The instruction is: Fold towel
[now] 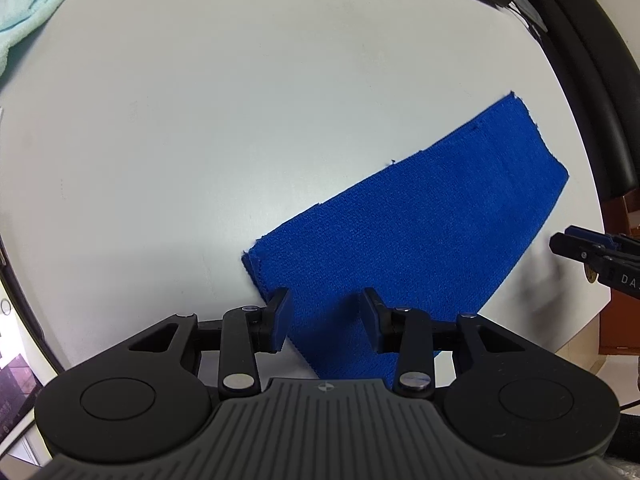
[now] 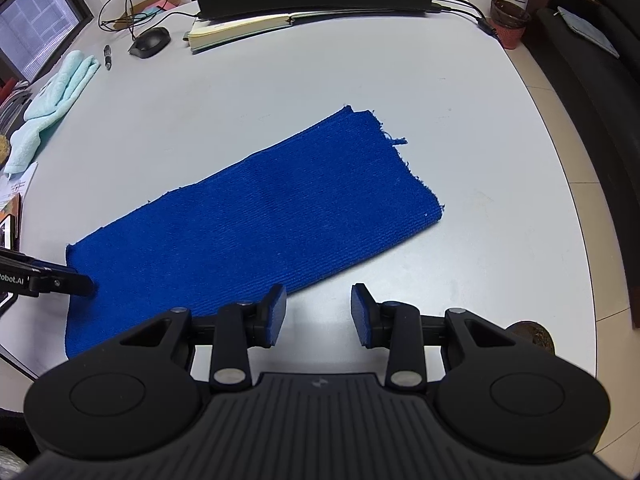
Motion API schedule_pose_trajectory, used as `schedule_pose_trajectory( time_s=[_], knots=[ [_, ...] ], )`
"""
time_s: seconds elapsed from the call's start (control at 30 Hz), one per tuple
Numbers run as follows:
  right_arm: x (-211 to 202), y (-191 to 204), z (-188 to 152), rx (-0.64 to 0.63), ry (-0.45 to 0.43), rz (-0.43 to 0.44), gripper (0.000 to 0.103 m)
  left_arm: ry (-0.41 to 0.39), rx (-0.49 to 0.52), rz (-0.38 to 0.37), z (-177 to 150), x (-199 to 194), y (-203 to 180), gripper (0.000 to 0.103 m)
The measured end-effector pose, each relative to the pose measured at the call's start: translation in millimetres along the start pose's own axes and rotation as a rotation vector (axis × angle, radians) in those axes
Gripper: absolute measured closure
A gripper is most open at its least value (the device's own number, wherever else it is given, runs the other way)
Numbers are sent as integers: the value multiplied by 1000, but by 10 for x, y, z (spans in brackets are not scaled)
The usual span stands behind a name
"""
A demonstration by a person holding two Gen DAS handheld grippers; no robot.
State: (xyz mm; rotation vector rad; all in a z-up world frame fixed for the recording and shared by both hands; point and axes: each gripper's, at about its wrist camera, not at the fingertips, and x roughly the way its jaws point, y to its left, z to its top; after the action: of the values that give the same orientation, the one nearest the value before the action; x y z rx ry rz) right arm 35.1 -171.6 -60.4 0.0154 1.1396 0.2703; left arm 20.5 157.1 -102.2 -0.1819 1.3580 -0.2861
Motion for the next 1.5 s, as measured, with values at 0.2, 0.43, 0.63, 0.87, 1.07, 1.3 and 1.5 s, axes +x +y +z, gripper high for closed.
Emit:
schedule_pose_trajectory(
  time_s=[0.2, 0.43, 0.63, 0.87, 1.07, 1.3, 1.5],
  knots=[
    [57, 183, -2, -33, 11, 23, 66, 25, -7, -33, -204, 0, -58, 62],
    [163, 382, 11, -83, 37, 33, 66, 43, 48, -23, -364, 32, -252, 60],
    [270, 413, 36, -107, 67, 23, 66, 54, 89, -28, -428, 55, -364, 59],
    [324, 451, 103, -137, 72, 26, 66, 64, 51, -60, -466, 89, -374, 59],
    [379, 502, 206, -177, 74, 38, 66, 65, 34, -65, -534, 25, -397, 57],
    [435, 544, 342, -227, 72, 56, 66, 73, 29, -84, -594, 41, -473, 56],
    [487, 604, 448, -275, 65, 68, 66, 86, 14, -120, -629, 71, -504, 56]
  ],
)
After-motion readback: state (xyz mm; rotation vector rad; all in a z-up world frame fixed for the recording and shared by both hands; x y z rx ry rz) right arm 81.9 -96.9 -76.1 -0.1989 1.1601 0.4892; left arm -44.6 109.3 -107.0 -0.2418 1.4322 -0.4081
